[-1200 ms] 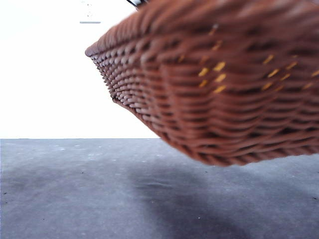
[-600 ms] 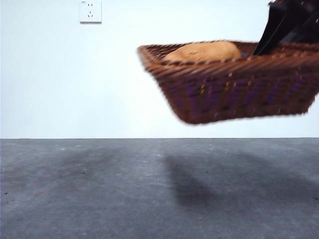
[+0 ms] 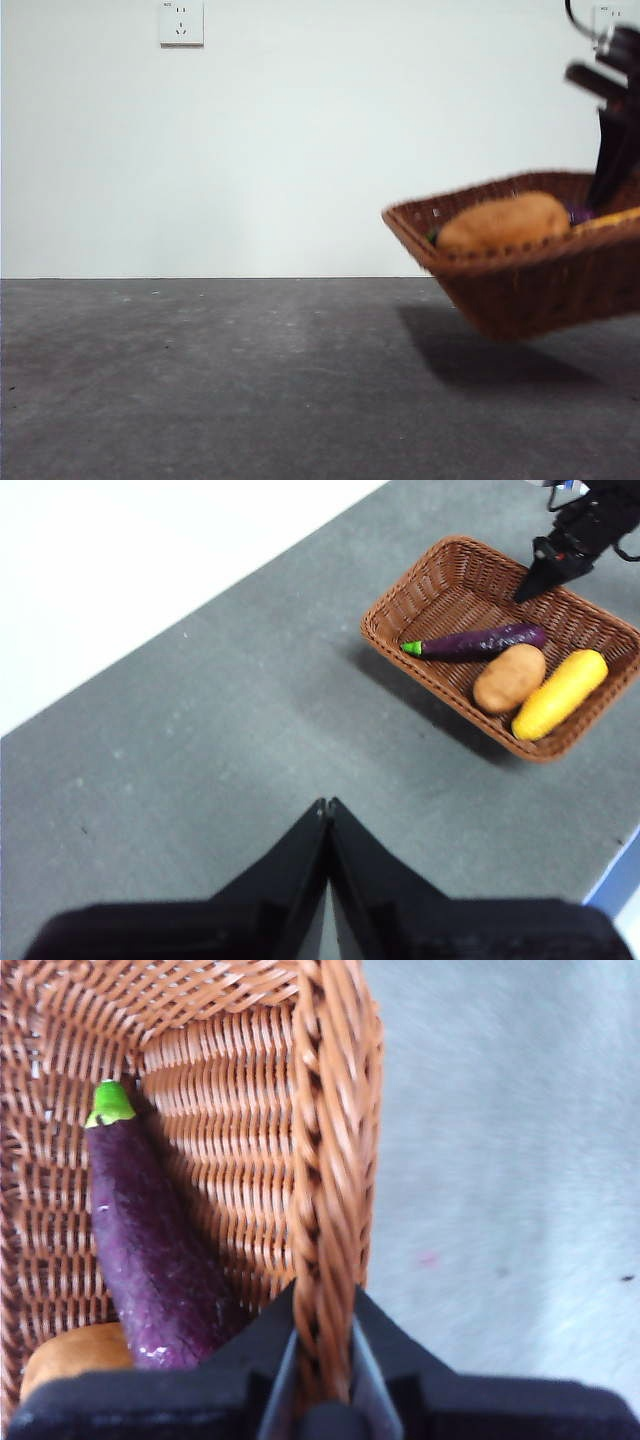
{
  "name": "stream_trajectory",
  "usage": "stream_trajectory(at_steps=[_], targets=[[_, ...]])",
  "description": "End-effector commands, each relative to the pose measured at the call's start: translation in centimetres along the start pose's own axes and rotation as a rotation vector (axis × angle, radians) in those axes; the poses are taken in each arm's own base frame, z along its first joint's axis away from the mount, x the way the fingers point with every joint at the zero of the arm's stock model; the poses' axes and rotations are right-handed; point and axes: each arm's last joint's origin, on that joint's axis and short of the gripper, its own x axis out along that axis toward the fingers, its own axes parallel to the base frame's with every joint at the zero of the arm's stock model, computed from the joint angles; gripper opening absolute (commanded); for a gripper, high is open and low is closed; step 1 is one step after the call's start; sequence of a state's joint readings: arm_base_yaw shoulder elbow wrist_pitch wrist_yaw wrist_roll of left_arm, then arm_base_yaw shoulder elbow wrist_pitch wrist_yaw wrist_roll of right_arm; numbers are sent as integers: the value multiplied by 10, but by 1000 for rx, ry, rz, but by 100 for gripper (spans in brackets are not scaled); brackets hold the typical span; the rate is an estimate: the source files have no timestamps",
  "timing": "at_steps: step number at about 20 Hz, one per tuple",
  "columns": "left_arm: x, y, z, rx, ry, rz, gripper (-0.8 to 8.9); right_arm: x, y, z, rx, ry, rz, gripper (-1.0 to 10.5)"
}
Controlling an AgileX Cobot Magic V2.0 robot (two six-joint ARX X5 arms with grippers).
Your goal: Help me put the vegetables on the table into the basket
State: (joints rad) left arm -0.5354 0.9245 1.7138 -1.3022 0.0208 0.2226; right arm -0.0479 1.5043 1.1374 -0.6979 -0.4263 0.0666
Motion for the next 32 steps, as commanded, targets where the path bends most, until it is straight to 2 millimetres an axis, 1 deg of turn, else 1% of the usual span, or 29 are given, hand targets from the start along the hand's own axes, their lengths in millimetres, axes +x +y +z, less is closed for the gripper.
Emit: stream_trajectory(at_steps=[1,5,7,9,13,16,20,21,22,23,25,27,29,30,32], targets=[[0,0,-1,-12,9,0,-7,15,-11,9,1,-4,4,-12],[0,0,-1,-12,10,0,-7,44,-24,18,2,36,-9,-12],[0,0,-1,-12,10,0,-7,56,-30,21,8,48,-25,-12],[0,0,-1,-12,10,0,-7,66,-36,19,-2,71,-81,-12],[2,0,0,-14,16,-2,-7,84,-45,17,-17,104,-96,-12],[7,1,1,-14,27,-5,-7,91,-48,18,-21,96,-112,-12],[13,1,3,-15,44,-8,-7,91,-49,21,-33,65,-122,13],[14,1,4,-15,47,-8,-7,91,-48,21,-33,65,-120,89],[15,1,4,-15,50,-9,-7,91,-48,22,-34,62,-119,202],[15,2,4,-15,51,-9,-7,90,-47,23,-36,58,-119,281],[16,2,4,-15,53,-10,-7,84,-45,28,-39,47,-116,293],[18,2,5,-15,57,-11,-7,72,-38,39,-35,53,-116,293],[18,2,5,-15,57,-11,-7,49,-27,52,-55,70,-116,291],[18,2,5,-15,57,-11,-7,33,-19,57,-59,76,-116,286],[19,2,5,-15,60,-12,-7,-8,0,62,-73,81,-114,283]])
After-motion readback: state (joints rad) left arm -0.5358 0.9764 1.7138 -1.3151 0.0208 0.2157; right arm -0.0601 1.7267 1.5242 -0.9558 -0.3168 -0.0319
